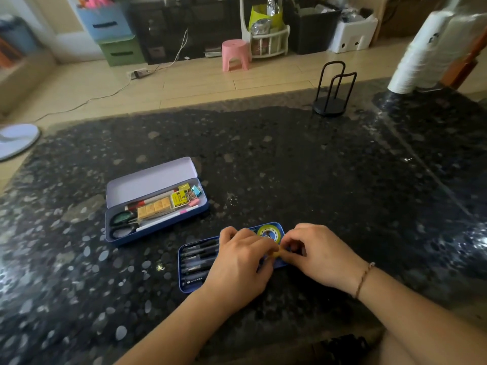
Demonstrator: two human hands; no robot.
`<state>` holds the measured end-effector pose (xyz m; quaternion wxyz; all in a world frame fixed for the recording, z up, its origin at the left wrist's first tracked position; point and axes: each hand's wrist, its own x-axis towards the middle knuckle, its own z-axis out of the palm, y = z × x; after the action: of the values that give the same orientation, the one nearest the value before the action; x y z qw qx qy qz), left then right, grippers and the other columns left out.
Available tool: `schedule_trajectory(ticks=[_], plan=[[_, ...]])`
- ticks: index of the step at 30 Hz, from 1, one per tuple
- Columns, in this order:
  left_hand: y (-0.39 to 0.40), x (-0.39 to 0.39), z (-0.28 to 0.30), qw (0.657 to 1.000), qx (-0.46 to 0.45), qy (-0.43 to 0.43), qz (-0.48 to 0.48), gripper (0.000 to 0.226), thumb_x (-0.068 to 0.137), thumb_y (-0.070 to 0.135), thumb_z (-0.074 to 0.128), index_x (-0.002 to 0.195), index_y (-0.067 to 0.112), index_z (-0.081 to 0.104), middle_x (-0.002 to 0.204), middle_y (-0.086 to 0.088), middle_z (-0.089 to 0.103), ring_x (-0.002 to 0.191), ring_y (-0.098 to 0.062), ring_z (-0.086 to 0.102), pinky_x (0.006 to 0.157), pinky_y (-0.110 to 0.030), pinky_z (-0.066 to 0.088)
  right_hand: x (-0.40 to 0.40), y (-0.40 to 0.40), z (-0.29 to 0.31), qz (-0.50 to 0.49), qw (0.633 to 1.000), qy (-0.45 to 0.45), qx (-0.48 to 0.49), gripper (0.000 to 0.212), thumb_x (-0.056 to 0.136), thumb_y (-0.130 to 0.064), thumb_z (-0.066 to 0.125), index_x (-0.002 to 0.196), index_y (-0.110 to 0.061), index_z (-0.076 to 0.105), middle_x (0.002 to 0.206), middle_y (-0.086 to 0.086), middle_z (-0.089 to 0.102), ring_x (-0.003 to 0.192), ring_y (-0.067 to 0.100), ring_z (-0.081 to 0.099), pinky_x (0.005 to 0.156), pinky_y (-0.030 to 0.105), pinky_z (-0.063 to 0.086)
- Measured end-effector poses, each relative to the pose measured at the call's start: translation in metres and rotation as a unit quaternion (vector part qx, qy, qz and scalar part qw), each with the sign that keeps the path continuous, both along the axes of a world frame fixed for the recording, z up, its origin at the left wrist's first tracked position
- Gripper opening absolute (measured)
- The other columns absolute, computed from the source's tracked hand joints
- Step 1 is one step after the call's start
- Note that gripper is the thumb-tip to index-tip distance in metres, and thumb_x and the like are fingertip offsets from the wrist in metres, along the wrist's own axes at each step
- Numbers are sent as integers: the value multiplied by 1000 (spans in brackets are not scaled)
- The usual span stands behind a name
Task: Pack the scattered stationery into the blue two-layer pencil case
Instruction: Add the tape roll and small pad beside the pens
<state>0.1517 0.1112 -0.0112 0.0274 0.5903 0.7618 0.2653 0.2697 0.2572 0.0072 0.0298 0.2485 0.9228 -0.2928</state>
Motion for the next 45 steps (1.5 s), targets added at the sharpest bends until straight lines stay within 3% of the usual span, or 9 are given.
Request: schedule_trajectory(ticks=[5, 8, 12, 17, 23, 28, 36, 43, 45], plan=[[1, -3, -10, 999, 11, 48, 23, 6, 81, 23, 63, 85, 28, 66, 74, 14, 63, 86, -10, 51, 81, -36, 31, -2, -2, 0, 3, 1000, 4, 26, 16, 86, -37, 66, 101, -32, 69, 92, -13, 56, 79, 4, 56, 71, 27, 54], [0, 0, -11, 997, -5, 70, 12, 8, 84, 29, 58, 82, 28, 65, 84, 16, 64, 95, -12, 50, 83, -37, 34, -3, -5, -1, 0, 999, 6, 40, 16, 87, -39, 64, 102, -33, 67, 93, -13, 55, 78, 4, 55, 64, 21, 49], [0, 1, -13, 998, -11, 57, 40, 12, 83, 36, 58, 86, 29, 67, 101, 13, 57, 103, -15, 45, 87, -35, 34, -3, -8, -2, 4, 998, -4, 59, 15, 87, -41, 64, 98, -32, 64, 93, -12, 53, 77, 5, 55, 64, 20, 49], [-1, 0, -11, 998, -28, 26, 46, 17, 83, 44, 55, 85, 32, 67, 97, 16, 54, 103, -13, 41, 86, -33, 32, -3, -8, -2, 3, 998, -1, 63, 8, 87, -38, 64, 87, -30, 61, 92, -12, 52, 76, 5, 55, 66, 21, 51], [-6, -3, -6, 999, -45, 2, 20, 22, 79, 32, 59, 101, 34, 64, 108, 18, 51, 109, -9, 37, 93, -28, 26, 2, -10, -1, 70, 994, 43, 77, 29, 83, -47, 64, 109, -36, 60, 108, -18, 44, 94, 2, 48, 71, 24, 53], [-14, -10, -7, 997, -60, 8, 40, 23, 78, 38, 56, 100, 35, 61, 115, 17, 47, 115, -8, 34, 97, -27, 22, -4, -15, -4, 75, 993, 43, 76, 35, 80, -55, 65, 107, -33, 62, 111, -16, 41, 100, 2, 45, 74, 24, 53], [-17, -10, -10, 996, -79, 19, 31, 20, 80, 40, 53, 99, 36, 60, 117, 15, 50, 116, -12, 38, 98, -31, 26, -8, -21, -10, 49, 994, 51, 79, 27, 82, -52, 63, 100, -33, 59, 112, -16, 40, 100, 2, 45, 71, 22, 53], [-18, -9, -4, 997, -73, 13, 29, 24, 82, 43, 53, 105, 36, 57, 118, 19, 47, 117, -8, 38, 100, -32, 28, -8, -15, -13, 59, 992, 60, 91, 27, 84, -48, 62, 107, -38, 53, 112, -19, 41, 102, 4, 49, 72, 24, 54], [-21, -13, 0, 997, -77, 21, 18, 36, 82, 52, 53, 115, 37, 53, 125, 19, 45, 121, -8, 35, 104, -34, 27, -6, -9, -9, 51, 994, 59, 72, 38, 82, -47, 64, 116, -39, 51, 114, -20, 40, 106, 3, 48, 76, 22, 52]])
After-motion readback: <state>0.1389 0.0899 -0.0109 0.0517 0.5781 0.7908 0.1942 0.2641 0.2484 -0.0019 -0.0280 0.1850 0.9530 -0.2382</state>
